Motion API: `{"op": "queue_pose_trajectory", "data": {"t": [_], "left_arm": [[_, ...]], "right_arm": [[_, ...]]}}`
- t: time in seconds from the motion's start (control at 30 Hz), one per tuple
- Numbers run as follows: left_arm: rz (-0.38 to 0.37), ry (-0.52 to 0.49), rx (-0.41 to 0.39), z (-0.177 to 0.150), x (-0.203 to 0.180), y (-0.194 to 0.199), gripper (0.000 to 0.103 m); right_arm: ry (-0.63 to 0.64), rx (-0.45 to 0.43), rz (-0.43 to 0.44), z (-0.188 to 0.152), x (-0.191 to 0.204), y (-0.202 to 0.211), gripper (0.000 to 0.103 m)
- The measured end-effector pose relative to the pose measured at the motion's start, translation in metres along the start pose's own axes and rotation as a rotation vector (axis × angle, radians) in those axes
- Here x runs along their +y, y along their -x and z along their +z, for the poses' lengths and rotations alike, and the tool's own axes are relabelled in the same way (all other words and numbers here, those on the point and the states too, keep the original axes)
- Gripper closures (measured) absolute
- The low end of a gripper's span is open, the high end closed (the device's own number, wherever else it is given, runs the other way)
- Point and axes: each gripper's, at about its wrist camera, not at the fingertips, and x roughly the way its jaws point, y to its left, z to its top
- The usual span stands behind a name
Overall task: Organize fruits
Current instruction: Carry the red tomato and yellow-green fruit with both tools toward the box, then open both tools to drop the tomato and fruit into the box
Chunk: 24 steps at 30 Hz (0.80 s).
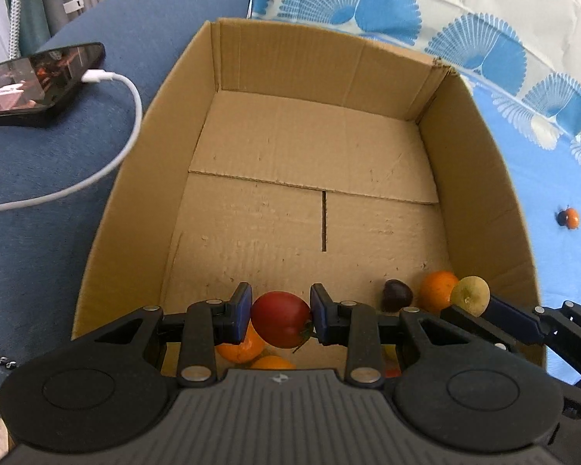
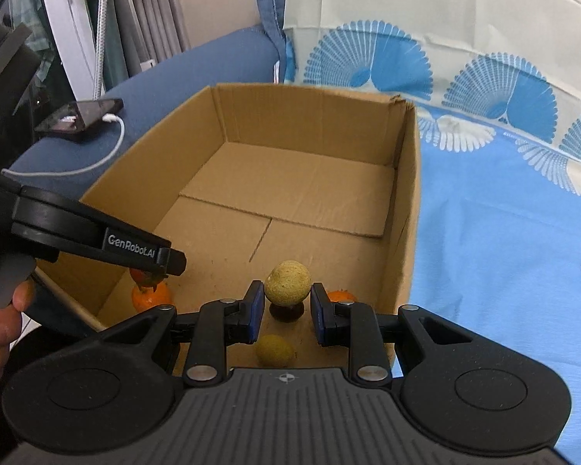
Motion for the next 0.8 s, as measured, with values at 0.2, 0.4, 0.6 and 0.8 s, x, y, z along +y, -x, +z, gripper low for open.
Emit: {"op": "queue_pose_trajectory", "data": {"t": [0.2, 0.4, 0.6, 0.8], "left_arm": [[0.017, -0.006, 0.026, -0.003, 0.0, -0.014, 0.067], [0.036, -0.053, 0.025, -0.005, -0.003, -0.02, 0.049], [0.042, -0.058, -0.034, -0.006, -0.007, 0.002, 0.0], [0.039, -0.034, -0.036, -0.028, -0.004, 0.044, 0.0]], "right_arm": [[0.028, 0.009, -0.014, -0.005, 0.003, -0.008, 0.076], [0.042, -0.002, -0.014, -0.006, 0.002, -0.009, 0.075], [0.063, -0.002, 0.001, -0.005, 0.009, 0.006, 0.022], [0.018, -0.022, -0.028, -0.01, 0.011, 0.053, 0.011]]}}
